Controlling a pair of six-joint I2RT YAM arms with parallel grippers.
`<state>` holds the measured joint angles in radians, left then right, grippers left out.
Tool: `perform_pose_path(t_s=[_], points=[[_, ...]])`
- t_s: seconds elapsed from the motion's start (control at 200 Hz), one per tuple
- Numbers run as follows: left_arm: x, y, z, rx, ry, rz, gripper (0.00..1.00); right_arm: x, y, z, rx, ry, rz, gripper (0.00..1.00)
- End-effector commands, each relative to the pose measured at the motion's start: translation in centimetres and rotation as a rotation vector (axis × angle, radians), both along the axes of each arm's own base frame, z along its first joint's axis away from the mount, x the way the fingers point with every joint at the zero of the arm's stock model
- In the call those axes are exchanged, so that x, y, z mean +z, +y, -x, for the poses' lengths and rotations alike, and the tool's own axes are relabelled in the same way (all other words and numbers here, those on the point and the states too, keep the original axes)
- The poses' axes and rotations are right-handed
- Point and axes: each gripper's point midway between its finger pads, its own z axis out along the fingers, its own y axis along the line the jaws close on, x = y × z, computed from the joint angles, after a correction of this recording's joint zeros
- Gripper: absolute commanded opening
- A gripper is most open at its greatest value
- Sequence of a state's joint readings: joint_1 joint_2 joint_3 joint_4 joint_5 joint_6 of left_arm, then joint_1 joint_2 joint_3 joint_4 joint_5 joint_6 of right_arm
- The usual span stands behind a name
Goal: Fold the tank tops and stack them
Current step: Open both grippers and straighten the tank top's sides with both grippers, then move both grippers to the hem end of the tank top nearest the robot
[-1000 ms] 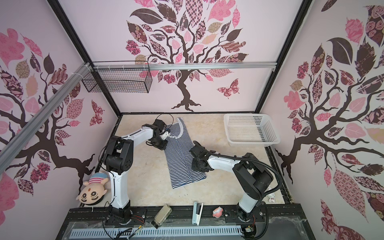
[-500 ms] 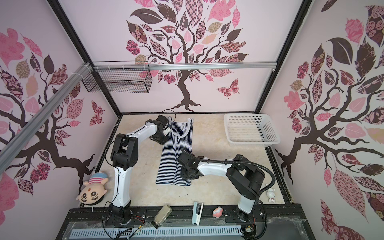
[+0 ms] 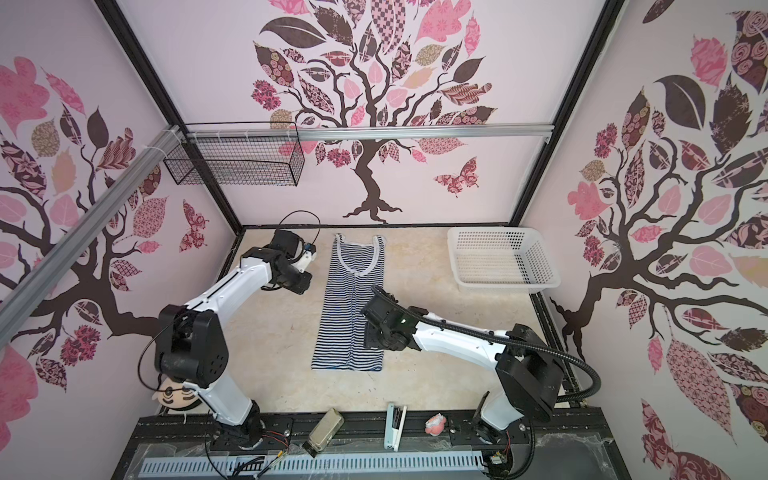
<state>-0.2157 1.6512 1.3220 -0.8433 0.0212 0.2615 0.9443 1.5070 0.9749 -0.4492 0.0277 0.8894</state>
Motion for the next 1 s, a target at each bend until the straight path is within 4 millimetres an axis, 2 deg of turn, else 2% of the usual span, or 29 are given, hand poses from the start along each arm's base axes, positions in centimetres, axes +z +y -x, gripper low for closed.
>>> perform_pose_path(t_s=[0.0,0.115,0.25,0.37,0.505,0.63,0.786,0.996], points=[[-1.9,-0.9,5.1,-0.113,0.083,0.041,0.34,-2.0,-0.9,2.5,0.026,0.092,-0.012,0.63],[-2.6,-0.1,9.2,-0.168,0.041,0.033,0.38,-3.2,-1.6,4.0,0.023,0.130,-0.058,0.59],[-3.5,-0.1,13.5,-0.245,0.002,0.031,0.44,-4.1,-2.0,5.6,0.013,0.173,-0.135,0.57],[-3.5,0.1,15.9,-0.285,-0.061,0.020,0.47,-4.3,-2.0,6.2,-0.002,0.188,-0.188,0.56],[-2.4,-0.3,17.1,-0.343,-0.145,0.048,0.53,-4.4,-1.8,6.3,-0.014,0.195,-0.210,0.56],[-2.7,-0.7,18.1,-0.453,-0.118,0.021,0.54,-4.6,-1.5,6.2,-0.022,0.208,-0.221,0.57],[-4.2,-1.2,19.1,-0.550,-0.085,0.008,0.54,-4.7,-0.9,6.1,-0.034,0.224,-0.242,0.57],[-6.9,-2.2,20.6,-0.694,-0.072,-0.116,0.54,-4.9,0.0,5.9,-0.032,0.242,-0.260,0.57]])
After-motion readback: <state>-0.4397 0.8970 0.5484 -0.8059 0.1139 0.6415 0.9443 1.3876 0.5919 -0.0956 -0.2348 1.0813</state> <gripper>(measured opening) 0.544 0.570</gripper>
